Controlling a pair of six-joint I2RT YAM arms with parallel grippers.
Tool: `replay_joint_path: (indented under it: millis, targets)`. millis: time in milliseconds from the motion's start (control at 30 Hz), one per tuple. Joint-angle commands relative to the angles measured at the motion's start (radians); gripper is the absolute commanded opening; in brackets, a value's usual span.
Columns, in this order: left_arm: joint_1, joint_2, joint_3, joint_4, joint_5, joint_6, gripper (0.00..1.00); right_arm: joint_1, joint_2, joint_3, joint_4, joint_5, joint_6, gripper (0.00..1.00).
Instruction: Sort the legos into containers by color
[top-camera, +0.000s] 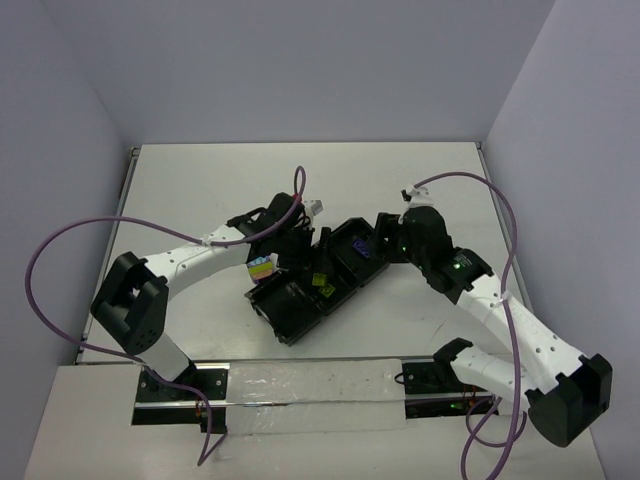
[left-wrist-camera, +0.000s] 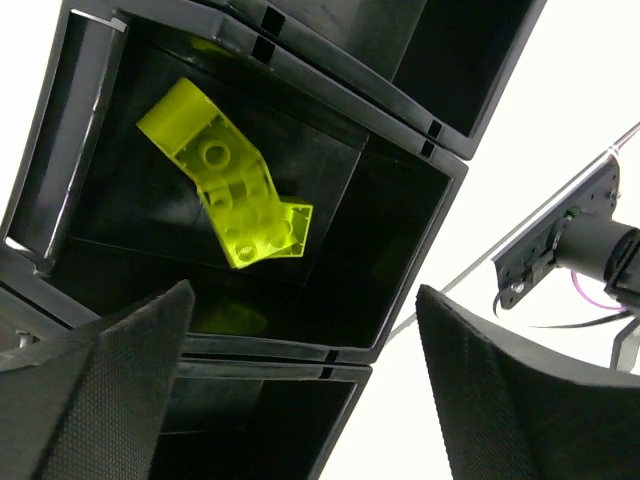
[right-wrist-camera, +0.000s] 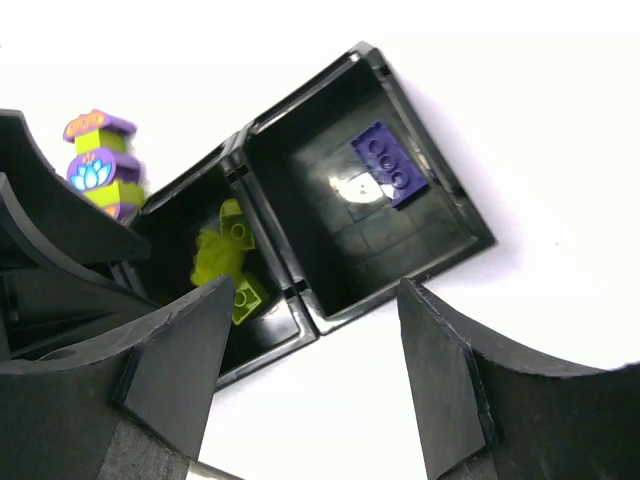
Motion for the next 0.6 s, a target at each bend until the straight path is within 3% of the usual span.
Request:
replay_joint_path:
  millis: [0,167,267,433,567]
  targets:
    - [-0.024,-0.012,0.088,-0.043,-0.075,0.024,0.99,-0.006,-0.046,-0.025,-0.020,0.103,0.039,0.74]
    - [-0.027,-0.078,0.129,-0.116,-0.283,0.035,0.99,-0.008,-0.040,-0.023,-0.027,0.108,0.035,0.74]
    - [0.045,-0.122,0.127,-0.179,-0.463,-0.026,0.99,-0.008,-0.028,-0.019,-0.019,0.097,0.029,0.74]
    - [0.178,-0.145,0.070,-0.249,-0.606,-0.135,0.99,-0.008,-0.001,-0.005,-0.006,0.081,0.022,0.74]
    - [0.224,-0.100,0.066,-0.300,-0.679,-0.196,0.99,-0.008,0.022,0.005,0.009,0.069,0.015,0.74]
